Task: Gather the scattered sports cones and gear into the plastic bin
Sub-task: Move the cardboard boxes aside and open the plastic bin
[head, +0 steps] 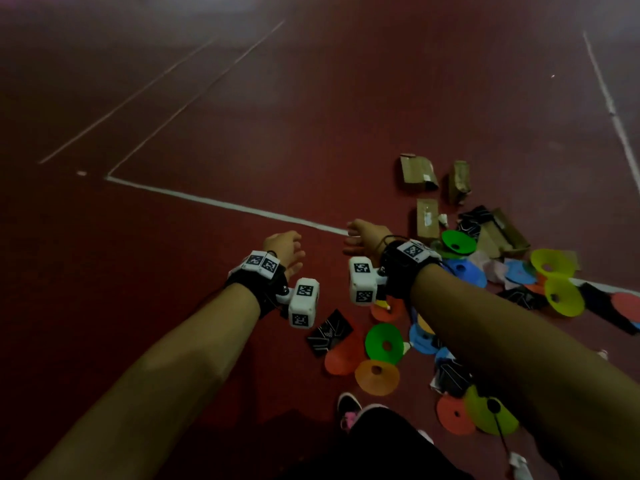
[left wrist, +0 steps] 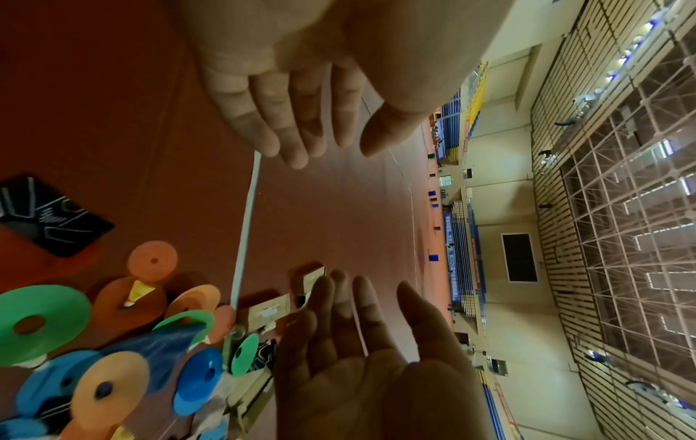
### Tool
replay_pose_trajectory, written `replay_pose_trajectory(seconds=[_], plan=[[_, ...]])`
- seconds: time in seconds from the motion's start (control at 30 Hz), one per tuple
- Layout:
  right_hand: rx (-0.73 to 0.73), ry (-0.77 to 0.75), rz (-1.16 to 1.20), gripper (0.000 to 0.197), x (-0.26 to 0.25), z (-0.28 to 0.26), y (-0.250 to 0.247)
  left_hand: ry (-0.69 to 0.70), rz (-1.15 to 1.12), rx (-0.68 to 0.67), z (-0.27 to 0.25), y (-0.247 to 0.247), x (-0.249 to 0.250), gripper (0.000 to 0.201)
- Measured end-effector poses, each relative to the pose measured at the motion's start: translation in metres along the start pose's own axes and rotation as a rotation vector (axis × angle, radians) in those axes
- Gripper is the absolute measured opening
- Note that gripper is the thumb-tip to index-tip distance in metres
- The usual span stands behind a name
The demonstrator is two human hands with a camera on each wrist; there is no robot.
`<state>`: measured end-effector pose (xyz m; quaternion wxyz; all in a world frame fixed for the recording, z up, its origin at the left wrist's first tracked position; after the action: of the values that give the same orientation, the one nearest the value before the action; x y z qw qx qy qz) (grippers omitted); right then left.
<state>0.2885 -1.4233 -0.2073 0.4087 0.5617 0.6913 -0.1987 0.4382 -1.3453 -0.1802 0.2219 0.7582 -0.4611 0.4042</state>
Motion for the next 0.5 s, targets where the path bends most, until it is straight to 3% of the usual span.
replay_pose_trajectory(seconds=[0.1,0.23,0.33,0.5], plan=[[-0.032,-0.054,-0.006,0.017,-0.055,0.052,0.026,0.017,0.016,0.011,0.054,0.0,0.052,0.014],[-0.072,-0.062,-0.09,0.03,-0.105,0.11,0.041,0.01,0.072,-0.011,0.128,0.006,0.106,0.012],[-0.014,-0.07,-0.123,0.03,-0.141,0.168,0.031,-0.016,0.115,-0.07,0.201,0.028,0.138,0.011],[0.164,-0.045,0.04,0.033,-0.191,0.284,-0.001,-0.055,0.193,-0.23,0.324,0.086,0.183,0.014]])
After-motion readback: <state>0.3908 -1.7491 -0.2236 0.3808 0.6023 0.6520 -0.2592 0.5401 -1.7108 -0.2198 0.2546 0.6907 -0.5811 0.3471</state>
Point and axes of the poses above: each hand's wrist, its own z-axis towards the middle knuckle, its own y-axis out of the palm, x = y × z, the point moved 1 cm from there along z, towards the middle knuckle, and after that the axes turned 7 degrees about -x, right-handed, at the moved point
